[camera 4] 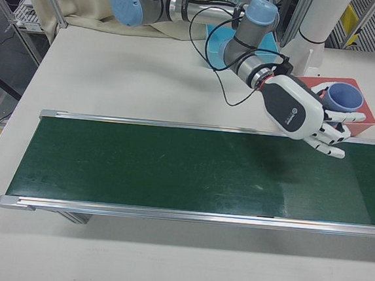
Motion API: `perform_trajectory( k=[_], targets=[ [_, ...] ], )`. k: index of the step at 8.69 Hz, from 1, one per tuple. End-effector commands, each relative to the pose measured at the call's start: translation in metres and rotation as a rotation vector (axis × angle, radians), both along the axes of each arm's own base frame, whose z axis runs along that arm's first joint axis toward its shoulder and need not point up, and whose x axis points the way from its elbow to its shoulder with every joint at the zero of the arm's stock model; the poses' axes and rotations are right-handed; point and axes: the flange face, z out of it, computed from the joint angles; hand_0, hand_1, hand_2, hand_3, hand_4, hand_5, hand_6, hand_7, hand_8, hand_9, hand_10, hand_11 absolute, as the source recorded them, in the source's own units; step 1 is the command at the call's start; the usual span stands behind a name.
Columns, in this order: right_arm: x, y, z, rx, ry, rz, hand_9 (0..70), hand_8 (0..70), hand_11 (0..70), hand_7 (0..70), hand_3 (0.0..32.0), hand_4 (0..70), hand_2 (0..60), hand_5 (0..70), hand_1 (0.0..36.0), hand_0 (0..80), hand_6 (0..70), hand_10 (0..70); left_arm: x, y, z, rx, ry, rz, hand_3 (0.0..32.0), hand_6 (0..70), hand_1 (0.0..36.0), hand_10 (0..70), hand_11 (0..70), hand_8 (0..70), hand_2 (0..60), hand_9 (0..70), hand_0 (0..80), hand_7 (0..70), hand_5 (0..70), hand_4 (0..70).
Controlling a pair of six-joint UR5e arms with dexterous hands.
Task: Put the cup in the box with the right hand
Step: 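Lift the blue cup off the belt and carry it over the pink tray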
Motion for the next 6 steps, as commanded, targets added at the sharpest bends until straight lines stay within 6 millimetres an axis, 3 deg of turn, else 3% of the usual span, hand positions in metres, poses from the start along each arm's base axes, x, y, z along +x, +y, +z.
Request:
perform_trajectory(
  k=[1, 4, 6],
  targets=[
    [-0.015, 0.084, -0.049, 0.084, 0.014, -0.099, 54.4, 31.0, 21.0, 70.0, 0.0, 43.1, 60.0, 13.1, 36.0, 54.5, 24.2, 12.5, 0.0, 0.0, 0.0, 0.0, 0.001, 0.0, 0.0, 0.0, 0.0, 0.0, 0.0, 0.0, 0.0, 0.0, 0.0, 0.0, 0.0, 0.0],
    [-0.072, 0.142, -0.047, 0.114, 0.085, -0.203, 50.9, 28.6, 19.7, 70.0, 0.0, 41.3, 60.0, 12.8, 36.0, 56.9, 22.7, 11.5, 0.001, 0.0, 0.0, 0.0, 0.001, 0.002, 0.0, 0.0, 0.0, 0.0, 0.0, 0.0, 0.0, 0.0, 0.0, 0.0, 0.0, 0.0],
    [-0.089, 0.154, -0.031, 0.108, 0.137, -0.232, 47.0, 26.1, 19.2, 70.0, 0.0, 37.1, 60.0, 12.4, 36.0, 57.1, 20.6, 11.2, 0.0, 0.0, 0.0, 0.0, 0.0, 0.0, 0.0, 0.0, 0.0, 0.0, 0.0, 0.0, 0.0, 0.0, 0.0, 0.0, 0.0, 0.0]
  ],
)
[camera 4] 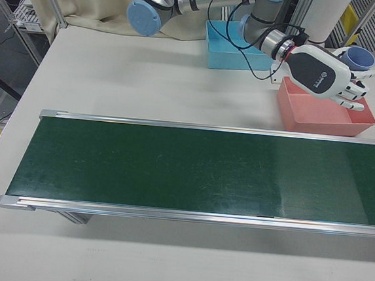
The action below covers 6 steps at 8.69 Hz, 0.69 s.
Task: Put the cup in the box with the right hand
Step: 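Lift the blue cup off the belt and carry it over the pink tray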
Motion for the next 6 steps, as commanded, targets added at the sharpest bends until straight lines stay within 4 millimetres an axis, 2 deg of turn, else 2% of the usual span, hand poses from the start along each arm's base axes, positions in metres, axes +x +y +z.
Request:
perform_trajectory(
  k=[1, 2, 3, 4, 5, 6],
  targets=[
    [-0.033, 0.021, 0.035, -0.011, 0.107, -0.044, 38.2, 20.0, 17.8, 68.8, 0.0, 36.7, 60.0, 11.7, 36.0, 57.3, 17.8, 10.2, 0.0, 0.0, 0.0, 0.0, 0.001, 0.0, 0.0, 0.0, 0.0, 0.0, 0.0, 0.0, 0.0, 0.0, 0.0, 0.0, 0.0, 0.0],
    [-0.042, 0.027, 0.043, -0.014, 0.124, -0.062, 31.9, 16.1, 15.8, 62.1, 0.0, 36.4, 60.0, 10.7, 36.0, 56.7, 16.1, 8.9, 0.0, 0.0, 0.0, 0.0, -0.001, 0.0, 0.0, 0.0, 0.0, 0.0, 0.0, 0.0, 0.0, 0.0, 0.0, 0.0, 0.0, 0.0],
    [-0.045, 0.03, 0.042, -0.013, 0.124, -0.069, 23.5, 10.9, 13.2, 52.5, 0.0, 38.7, 54.5, 8.9, 30.7, 58.1, 13.6, 7.3, 0.0, 0.0, 0.0, 0.0, 0.001, 0.0, 0.0, 0.0, 0.0, 0.0, 0.0, 0.0, 0.0, 0.0, 0.0, 0.0, 0.0, 0.0],
    [-0.047, 0.034, 0.042, -0.012, 0.122, -0.077, 15.9, 6.6, 10.2, 42.9, 0.0, 37.6, 5.5, 7.4, 20.5, 61.7, 11.1, 5.5, 0.0, 0.0, 0.0, 0.001, 0.001, 0.0, 0.0, 0.0, 0.0, 0.0, 0.0, 0.0, 0.0, 0.0, 0.0, 0.0, 0.0, 0.0],
    [-0.05, 0.037, 0.042, -0.011, 0.122, -0.086, 6.7, 1.4, 7.5, 32.4, 0.0, 36.2, 0.0, 6.0, 14.5, 61.0, 8.5, 3.8, 0.0, 0.0, 0.0, 0.0, 0.001, 0.0, 0.0, 0.0, 0.0, 0.0, 0.0, 0.0, 0.0, 0.0, 0.0, 0.0, 0.0, 0.0],
    [-0.051, 0.039, 0.042, -0.011, 0.122, -0.089, 4.5, 0.5, 6.4, 29.9, 0.0, 36.0, 0.0, 4.9, 11.4, 57.9, 7.6, 3.2, 0.0, 0.0, 0.0, 0.0, -0.001, 0.0, 0.0, 0.0, 0.0, 0.0, 0.0, 0.0, 0.0, 0.0, 0.0, 0.0, 0.0, 0.0]
  ],
)
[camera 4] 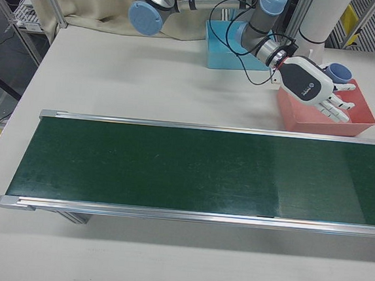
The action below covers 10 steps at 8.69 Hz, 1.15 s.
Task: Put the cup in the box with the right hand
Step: 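Lift the blue cup off the belt and carry it over the pink tray, then open the right hand to release the cup into the pink tray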
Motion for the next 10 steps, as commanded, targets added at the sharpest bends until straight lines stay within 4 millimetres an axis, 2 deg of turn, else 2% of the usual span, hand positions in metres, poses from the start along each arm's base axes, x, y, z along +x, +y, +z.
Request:
perform_trajectory(
  k=[1, 5, 6, 7, 8, 9, 10],
  targets=[
    [-0.005, 0.007, 0.0, 0.0, 0.001, -0.016, 4.7, 0.5, 6.0, 30.8, 0.0, 35.8, 0.0, 4.7, 11.0, 57.0, 7.6, 3.0, 0.0, 0.0, 0.0, -0.001, 0.0, 0.0, 0.0, 0.0, 0.0, 0.0, 0.0, 0.0, 0.0, 0.0, 0.0, 0.0, 0.0, 0.0],
    [-0.006, 0.01, -0.002, 0.0, -0.006, -0.024, 5.6, 0.6, 5.5, 35.3, 0.0, 35.2, 0.0, 4.3, 10.1, 54.8, 8.3, 2.7, 0.0, 0.0, 0.0, 0.0, -0.001, 0.0, 0.0, 0.0, 0.0, 0.0, 0.0, 0.0, 0.0, 0.0, 0.0, 0.0, 0.0, 0.0],
    [0.006, 0.003, -0.007, -0.001, -0.028, -0.01, 5.7, 0.7, 5.6, 35.9, 0.0, 35.4, 0.0, 4.3, 10.3, 54.7, 8.5, 2.8, 0.0, 0.0, 0.0, 0.0, -0.001, 0.0, 0.0, 0.0, 0.0, 0.0, 0.0, 0.0, 0.0, 0.0, 0.0, 0.0, 0.0, 0.0],
    [0.044, -0.033, -0.014, 0.008, -0.046, 0.077, 5.7, 0.6, 5.5, 35.6, 0.0, 35.0, 0.0, 4.4, 10.3, 54.8, 8.4, 2.7, 0.0, 0.0, 0.0, 0.0, -0.001, 0.0, 0.0, 0.0, 0.0, 0.0, 0.0, 0.0, 0.0, 0.0, 0.0, 0.0, 0.0, 0.0],
    [0.087, -0.066, -0.012, -0.002, -0.057, 0.163, 5.6, 0.6, 4.9, 35.2, 0.0, 34.2, 0.0, 4.4, 10.7, 54.8, 8.3, 2.3, 0.0, 0.0, 0.0, 0.0, -0.001, 0.0, 0.0, 0.0, 0.0, 0.0, 0.0, 0.0, 0.0, 0.0, 0.0, 0.0, 0.0, 0.0],
    [0.132, -0.096, 0.0, -0.041, -0.075, 0.244, 6.1, 0.7, 5.5, 37.7, 0.0, 32.8, 0.0, 4.7, 11.2, 55.1, 8.9, 2.6, 0.0, 0.0, 0.0, -0.001, 0.0, 0.0, 0.0, 0.0, 0.0, 0.0, 0.0, 0.0, 0.0, 0.0, 0.0, 0.0, 0.0, 0.0],
    [0.172, -0.124, 0.02, -0.091, -0.084, 0.316, 11.7, 2.5, 8.6, 53.0, 0.0, 34.3, 10.1, 6.1, 18.0, 56.5, 12.2, 4.5, 0.0, 0.0, 0.0, 0.0, -0.001, 0.0, 0.0, 0.0, 0.0, 0.0, 0.0, 0.0, 0.0, 0.0, 0.0, 0.0, 0.0, 0.0]
  ],
)
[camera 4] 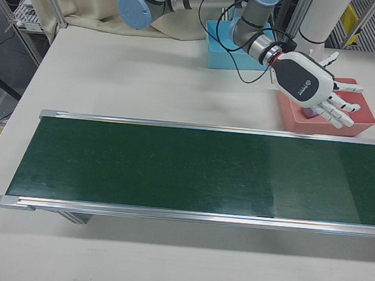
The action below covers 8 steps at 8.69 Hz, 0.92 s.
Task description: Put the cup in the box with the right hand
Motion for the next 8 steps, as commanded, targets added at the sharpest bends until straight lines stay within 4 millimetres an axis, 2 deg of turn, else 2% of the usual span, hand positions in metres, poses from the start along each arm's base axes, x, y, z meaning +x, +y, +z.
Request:
perform_trajectory(
  k=[1, 2, 3, 4, 5, 6, 7, 8],
  targets=[
    [0.126, -0.089, 0.054, -0.137, -0.025, 0.235, 16.0, 5.3, 11.7, 58.2, 0.0, 35.9, 60.0, 8.7, 34.6, 55.0, 14.0, 6.2, 0.0, 0.0, 0.0, 0.0, 0.001, 0.0, 0.0, 0.0, 0.0, 0.0, 0.0, 0.0, 0.0, 0.0, 0.0, 0.0, 0.0, 0.0],
    [0.142, -0.113, 0.1, -0.244, -0.04, 0.254, 15.6, 5.0, 11.8, 56.4, 0.0, 36.9, 46.6, 8.3, 29.2, 58.4, 13.6, 6.4, 0.0, 0.0, 0.0, 0.002, 0.0, 0.0, 0.0, 0.0, 0.0, 0.0, 0.0, 0.0, 0.0, 0.0, 0.0, 0.0, 0.0, 0.0],
    [0.163, -0.141, 0.147, -0.334, -0.022, 0.278, 12.3, 3.3, 11.5, 50.2, 0.0, 38.5, 27.2, 7.8, 25.9, 60.6, 12.3, 6.2, 0.0, 0.0, 0.0, 0.0, -0.001, 0.0, 0.0, 0.0, 0.0, 0.0, 0.0, 0.0, 0.0, 0.0, 0.0, 0.0, 0.0, 0.0],
    [0.189, -0.159, 0.167, -0.36, 0.009, 0.304, 10.5, 2.4, 11.9, 46.0, 0.0, 39.2, 16.6, 7.4, 23.7, 61.3, 11.5, 6.6, 0.0, 0.0, 0.0, 0.0, 0.001, 0.0, 0.0, 0.0, 0.0, 0.0, 0.0, 0.0, 0.0, 0.0, 0.0, 0.0, 0.0, 0.0],
    [0.211, -0.168, 0.183, -0.388, 0.02, 0.351, 7.1, 1.0, 11.2, 37.9, 0.0, 36.9, 4.6, 7.0, 20.7, 61.2, 9.9, 6.1, 0.0, 0.0, 0.0, 0.001, 0.001, 0.0, 0.0, 0.0, 0.0, 0.0, 0.0, 0.0, 0.0, 0.0, 0.0, 0.0, 0.0, 0.0],
    [0.227, -0.174, 0.203, -0.422, 0.035, 0.387, 5.1, 0.6, 10.4, 30.6, 0.0, 33.9, 0.0, 6.7, 18.0, 60.4, 8.4, 5.6, 0.0, 0.0, 0.0, 0.0, 0.001, 0.0, 0.0, 0.0, 0.0, 0.0, 0.0, 0.0, 0.0, 0.0, 0.0, 0.0, 0.0, 0.0],
    [0.242, -0.178, 0.226, -0.454, 0.052, 0.42, 4.1, 0.5, 9.4, 25.6, 0.0, 31.9, 0.0, 6.4, 15.8, 59.8, 7.4, 5.0, 0.0, 0.0, 0.0, 0.0, -0.001, 0.0, 0.0, 0.0, 0.0, 0.0, 0.0, 0.0, 0.0, 0.0, 0.0, 0.0, 0.0, 0.0],
    [0.249, -0.18, 0.23, -0.458, 0.049, 0.434, 2.5, 0.2, 7.9, 19.8, 0.0, 28.9, 0.0, 5.9, 13.6, 58.1, 6.1, 4.1, 0.0, 0.0, 0.0, 0.0, -0.001, 0.0, 0.0, 0.0, 0.0, 0.0, 0.0, 0.0, 0.0, 0.0, 0.0, 0.0, 0.0, 0.0]
  ],
)
